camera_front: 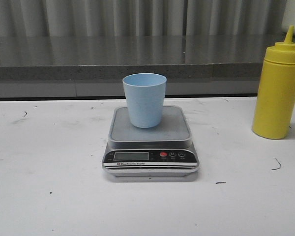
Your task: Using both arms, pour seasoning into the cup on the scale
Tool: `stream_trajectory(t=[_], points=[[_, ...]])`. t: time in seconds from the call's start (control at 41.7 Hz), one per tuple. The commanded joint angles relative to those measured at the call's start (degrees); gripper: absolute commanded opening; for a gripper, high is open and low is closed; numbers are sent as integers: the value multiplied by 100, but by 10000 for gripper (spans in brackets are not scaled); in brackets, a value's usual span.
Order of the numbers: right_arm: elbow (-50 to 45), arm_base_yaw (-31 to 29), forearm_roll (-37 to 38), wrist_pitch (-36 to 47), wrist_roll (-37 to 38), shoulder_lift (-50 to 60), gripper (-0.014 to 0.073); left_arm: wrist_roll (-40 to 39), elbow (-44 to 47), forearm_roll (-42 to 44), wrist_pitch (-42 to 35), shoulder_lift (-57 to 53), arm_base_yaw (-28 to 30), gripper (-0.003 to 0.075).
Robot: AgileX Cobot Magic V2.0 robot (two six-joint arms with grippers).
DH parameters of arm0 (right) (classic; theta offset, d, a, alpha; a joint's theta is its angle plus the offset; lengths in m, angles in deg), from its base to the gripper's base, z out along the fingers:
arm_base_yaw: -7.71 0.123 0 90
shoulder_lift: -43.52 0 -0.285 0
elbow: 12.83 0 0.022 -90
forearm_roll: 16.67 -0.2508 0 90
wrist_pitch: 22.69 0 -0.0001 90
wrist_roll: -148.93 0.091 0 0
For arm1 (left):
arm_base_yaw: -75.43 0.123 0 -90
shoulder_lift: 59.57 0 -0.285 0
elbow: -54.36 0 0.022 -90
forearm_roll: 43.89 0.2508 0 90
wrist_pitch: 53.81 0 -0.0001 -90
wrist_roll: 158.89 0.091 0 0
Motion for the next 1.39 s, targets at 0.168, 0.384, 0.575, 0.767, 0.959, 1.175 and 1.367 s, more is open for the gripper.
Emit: stream_trajectory(t=[0.168,0.384,0.575,0.767,0.959,1.175,1.367], points=[[147,19,-9,438,-61,-7,248,-25,-145,-53,-497,5,-31,215],[147,19,-9,549,-61,-7,-111,-25,-145,-53,-497,5,-31,-20],[147,19,0,343,-61,-7,-118,-25,-145,-53,-497,5,-31,-20],[147,19,0,331,-61,-7,-118,-25,-145,-53,-497,5,-31,-20],[147,19,0,331,-61,-7,-118,-25,-145,-53,-497,5,-31,-20],[147,19,-1,331,-61,-7,-118,-25,366,-238,-981,-331,619,-20],[147,19,-7,331,-61,-7,-118,-25,1526,-262,-2326,-1151,1772,-20]])
